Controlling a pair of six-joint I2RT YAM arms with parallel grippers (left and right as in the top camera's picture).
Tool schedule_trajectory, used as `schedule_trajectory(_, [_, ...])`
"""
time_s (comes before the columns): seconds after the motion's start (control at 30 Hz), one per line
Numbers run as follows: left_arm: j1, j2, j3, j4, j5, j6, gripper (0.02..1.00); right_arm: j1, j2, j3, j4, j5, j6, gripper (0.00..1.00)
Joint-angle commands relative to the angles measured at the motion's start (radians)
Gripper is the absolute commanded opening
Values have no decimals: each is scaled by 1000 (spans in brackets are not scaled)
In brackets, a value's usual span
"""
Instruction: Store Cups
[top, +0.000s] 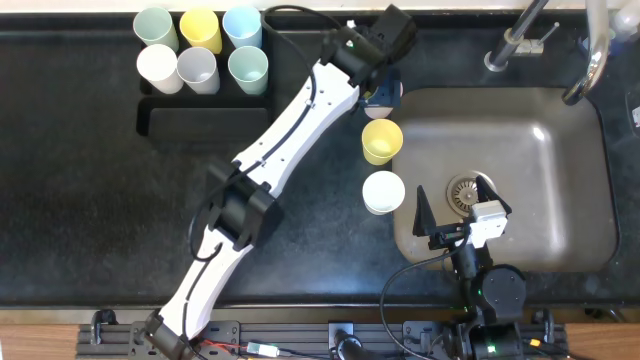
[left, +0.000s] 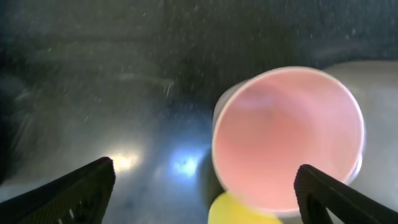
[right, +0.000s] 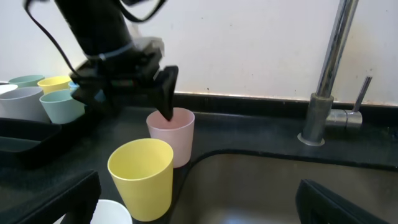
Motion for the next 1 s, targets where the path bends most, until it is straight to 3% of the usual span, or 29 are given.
schedule_trajectory(0.03, [-8, 56, 52, 10, -1, -28, 890, -3, -10, -13, 6, 0, 7, 998])
schedule_trajectory(0.17, [-8, 85, 85, 14, -8, -28, 741, -3, -10, -13, 6, -1, 7, 996])
schedule_trajectory(0.57, [-10, 92, 103, 16, -9, -27, 97, -3, -10, -13, 6, -1, 7, 996])
schedule_trajectory(0.63, [-9, 86, 103, 13, -15, -26, 34, -3, -10, -13, 6, 0, 7, 996])
schedule_trajectory(1.0, [46, -174, 98, -55, -187, 60, 34, -3, -10, -13, 6, 0, 7, 998])
